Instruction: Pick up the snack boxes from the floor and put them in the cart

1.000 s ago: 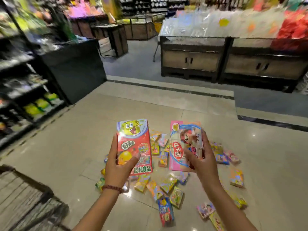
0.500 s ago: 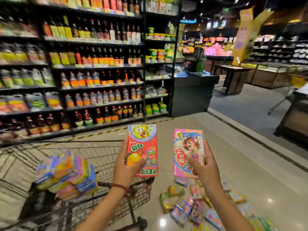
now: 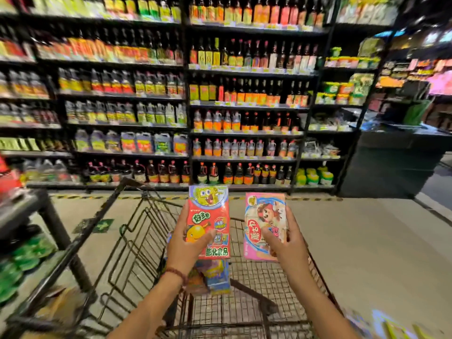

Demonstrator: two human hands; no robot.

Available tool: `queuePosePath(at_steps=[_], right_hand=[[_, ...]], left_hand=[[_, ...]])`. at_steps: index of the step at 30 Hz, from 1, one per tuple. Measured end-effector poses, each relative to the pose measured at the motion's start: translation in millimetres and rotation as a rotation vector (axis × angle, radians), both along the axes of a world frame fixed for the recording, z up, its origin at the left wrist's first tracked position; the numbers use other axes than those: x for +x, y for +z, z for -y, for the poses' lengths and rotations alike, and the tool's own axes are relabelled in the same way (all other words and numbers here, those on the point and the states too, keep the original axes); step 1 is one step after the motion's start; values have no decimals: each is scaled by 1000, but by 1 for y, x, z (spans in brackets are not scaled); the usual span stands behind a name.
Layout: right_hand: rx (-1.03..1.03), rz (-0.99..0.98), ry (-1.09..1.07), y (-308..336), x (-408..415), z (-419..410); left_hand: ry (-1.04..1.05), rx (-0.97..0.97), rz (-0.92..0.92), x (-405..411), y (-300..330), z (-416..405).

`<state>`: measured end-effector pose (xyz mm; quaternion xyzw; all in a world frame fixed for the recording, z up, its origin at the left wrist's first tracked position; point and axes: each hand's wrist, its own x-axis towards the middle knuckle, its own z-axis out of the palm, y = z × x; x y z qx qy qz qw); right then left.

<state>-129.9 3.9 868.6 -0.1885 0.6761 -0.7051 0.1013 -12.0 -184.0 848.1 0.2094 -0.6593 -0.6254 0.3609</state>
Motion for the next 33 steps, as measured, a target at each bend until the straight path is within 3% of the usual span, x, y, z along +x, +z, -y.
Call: queuePosePath(at_steps=[13, 19, 28, 33], right_hand=[[189, 95, 105, -78, -38, 95], [278, 123, 167, -127, -67, 105], [400, 349, 195, -222, -74, 99], [538, 394, 184, -258, -58, 99]], left_hand=[[65, 96, 153, -21, -71, 66], [136, 95, 323, -43, -113, 74], [96, 366, 486, -48, -196, 66], [73, 375, 646, -37, -233, 67]])
